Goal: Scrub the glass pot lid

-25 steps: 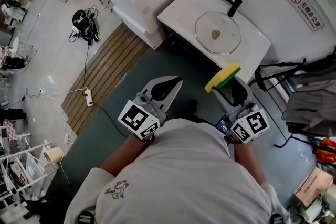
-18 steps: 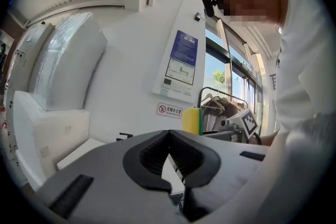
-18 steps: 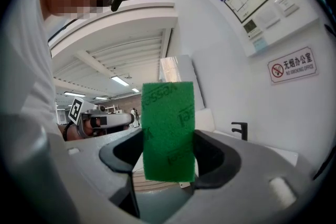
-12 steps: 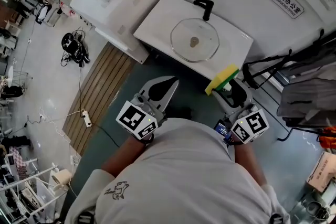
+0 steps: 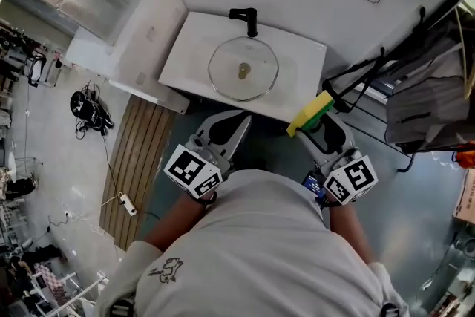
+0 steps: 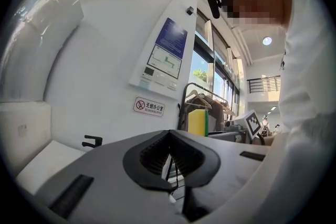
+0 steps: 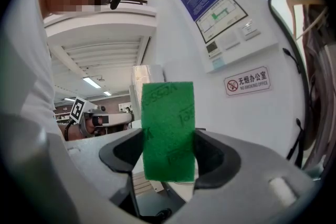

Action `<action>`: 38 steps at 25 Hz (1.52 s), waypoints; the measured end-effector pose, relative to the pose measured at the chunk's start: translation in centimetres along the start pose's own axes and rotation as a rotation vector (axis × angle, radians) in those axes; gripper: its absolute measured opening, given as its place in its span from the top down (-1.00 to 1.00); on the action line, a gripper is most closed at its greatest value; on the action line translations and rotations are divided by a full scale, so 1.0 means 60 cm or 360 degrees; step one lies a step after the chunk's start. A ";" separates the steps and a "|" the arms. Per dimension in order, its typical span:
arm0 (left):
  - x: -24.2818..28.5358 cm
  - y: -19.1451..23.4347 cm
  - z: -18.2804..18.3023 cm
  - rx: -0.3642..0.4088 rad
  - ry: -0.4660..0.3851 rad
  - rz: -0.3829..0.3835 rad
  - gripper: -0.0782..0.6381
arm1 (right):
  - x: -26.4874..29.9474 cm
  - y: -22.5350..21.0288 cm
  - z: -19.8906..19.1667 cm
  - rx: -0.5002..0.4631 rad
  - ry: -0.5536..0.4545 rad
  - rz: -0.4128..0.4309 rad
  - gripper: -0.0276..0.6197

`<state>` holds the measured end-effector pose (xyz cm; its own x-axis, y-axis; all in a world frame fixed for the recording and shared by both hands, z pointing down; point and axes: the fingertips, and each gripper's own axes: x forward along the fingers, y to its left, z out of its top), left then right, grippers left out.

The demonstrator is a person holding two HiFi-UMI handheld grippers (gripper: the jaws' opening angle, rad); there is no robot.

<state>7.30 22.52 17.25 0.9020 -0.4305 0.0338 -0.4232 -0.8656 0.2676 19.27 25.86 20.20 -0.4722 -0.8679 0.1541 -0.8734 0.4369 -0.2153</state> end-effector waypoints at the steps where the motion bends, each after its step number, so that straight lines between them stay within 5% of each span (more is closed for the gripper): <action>1: 0.010 0.004 0.001 -0.0006 0.0002 -0.0032 0.79 | 0.001 -0.008 0.002 0.0005 -0.0003 -0.0030 0.01; 9: 0.064 0.070 0.018 -0.0021 0.0026 -0.0228 0.79 | 0.058 -0.043 0.011 0.0030 -0.0009 -0.0202 0.01; 29: 0.044 0.405 0.099 -0.0021 0.0168 -0.0555 0.79 | 0.361 -0.031 0.068 0.0041 -0.0044 -0.0564 0.01; 38: 0.049 0.547 0.049 -0.0091 0.0330 -0.0508 0.79 | 0.442 -0.067 0.025 0.0037 0.0098 -0.0711 0.01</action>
<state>-4.22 -7.91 23.31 0.9883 -0.0757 0.1323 -0.1180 -0.9296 0.3492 10.46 0.73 23.69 -0.0561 -0.9542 0.2938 -0.9906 0.0163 -0.1361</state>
